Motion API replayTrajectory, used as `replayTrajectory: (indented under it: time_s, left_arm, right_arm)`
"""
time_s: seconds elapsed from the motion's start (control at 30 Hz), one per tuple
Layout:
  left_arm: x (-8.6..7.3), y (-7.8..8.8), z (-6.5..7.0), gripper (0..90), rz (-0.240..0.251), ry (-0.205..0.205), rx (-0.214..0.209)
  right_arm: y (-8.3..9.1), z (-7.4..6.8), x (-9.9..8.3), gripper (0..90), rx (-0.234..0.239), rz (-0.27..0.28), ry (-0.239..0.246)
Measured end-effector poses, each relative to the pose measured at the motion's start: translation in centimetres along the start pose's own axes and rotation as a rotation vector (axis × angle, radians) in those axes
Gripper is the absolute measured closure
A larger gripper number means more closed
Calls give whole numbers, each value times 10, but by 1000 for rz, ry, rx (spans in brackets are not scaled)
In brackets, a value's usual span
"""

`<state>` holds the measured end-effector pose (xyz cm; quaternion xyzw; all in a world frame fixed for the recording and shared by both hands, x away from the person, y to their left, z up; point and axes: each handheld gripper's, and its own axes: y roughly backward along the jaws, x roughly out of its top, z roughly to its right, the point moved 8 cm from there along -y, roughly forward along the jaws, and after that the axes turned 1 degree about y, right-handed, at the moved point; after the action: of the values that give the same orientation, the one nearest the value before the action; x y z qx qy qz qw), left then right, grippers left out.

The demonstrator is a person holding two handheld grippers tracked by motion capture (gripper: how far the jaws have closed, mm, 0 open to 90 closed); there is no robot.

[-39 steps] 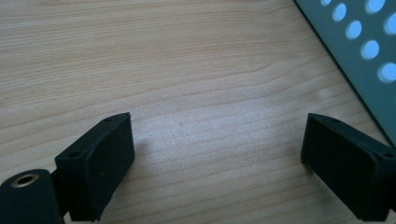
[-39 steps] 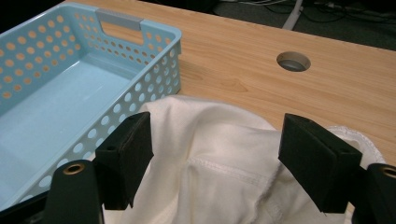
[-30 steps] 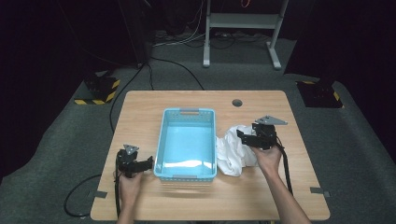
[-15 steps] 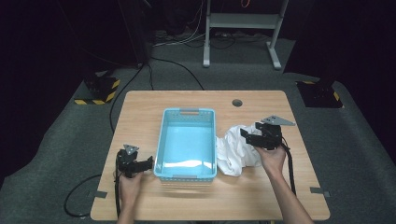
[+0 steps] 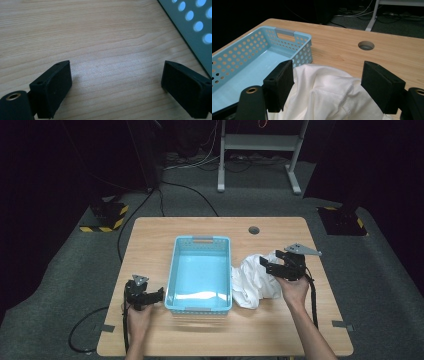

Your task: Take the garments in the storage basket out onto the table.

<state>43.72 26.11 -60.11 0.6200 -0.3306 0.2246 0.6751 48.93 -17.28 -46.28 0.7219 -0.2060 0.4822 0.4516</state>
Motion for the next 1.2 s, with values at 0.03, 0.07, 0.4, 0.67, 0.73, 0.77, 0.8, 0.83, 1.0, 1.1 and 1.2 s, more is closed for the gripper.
replayTrajectory:
  time_s: [0.03,0.07,0.4,0.67,0.73,0.77,0.8,0.83,1.0,1.1,1.2]
  left_arm:
    - [0,0,0,97,0,0,0]
    - [0,0,0,98,0,0,0]
    - [0,0,0,98,0,0,0]
    - [0,0,0,98,0,0,0]
    - [0,0,0,98,0,0,0]
    - [0,0,0,97,0,0,0]
    - [0,0,0,97,0,0,0]
    - [0,0,0,98,0,0,0]
    - [0,0,0,98,0,0,0]
    - [0,0,0,97,0,0,0]
    - [0,0,0,97,0,0,0]
  right_arm:
    - [1,0,0,256,1,2,-1]
    - [2,1,0,257,0,4,-2]
    - [8,5,1,255,-12,14,-5]
    - [13,9,3,255,-15,29,-12]
    - [14,11,4,255,-21,32,-14]
    - [15,11,4,255,-21,32,-15]
    - [15,12,4,255,-22,34,-15]
    - [15,12,4,255,-22,34,-15]
    - [19,14,4,255,-26,40,-17]
    - [21,16,5,255,-28,45,-20]
    - [22,16,5,255,-29,47,-22]
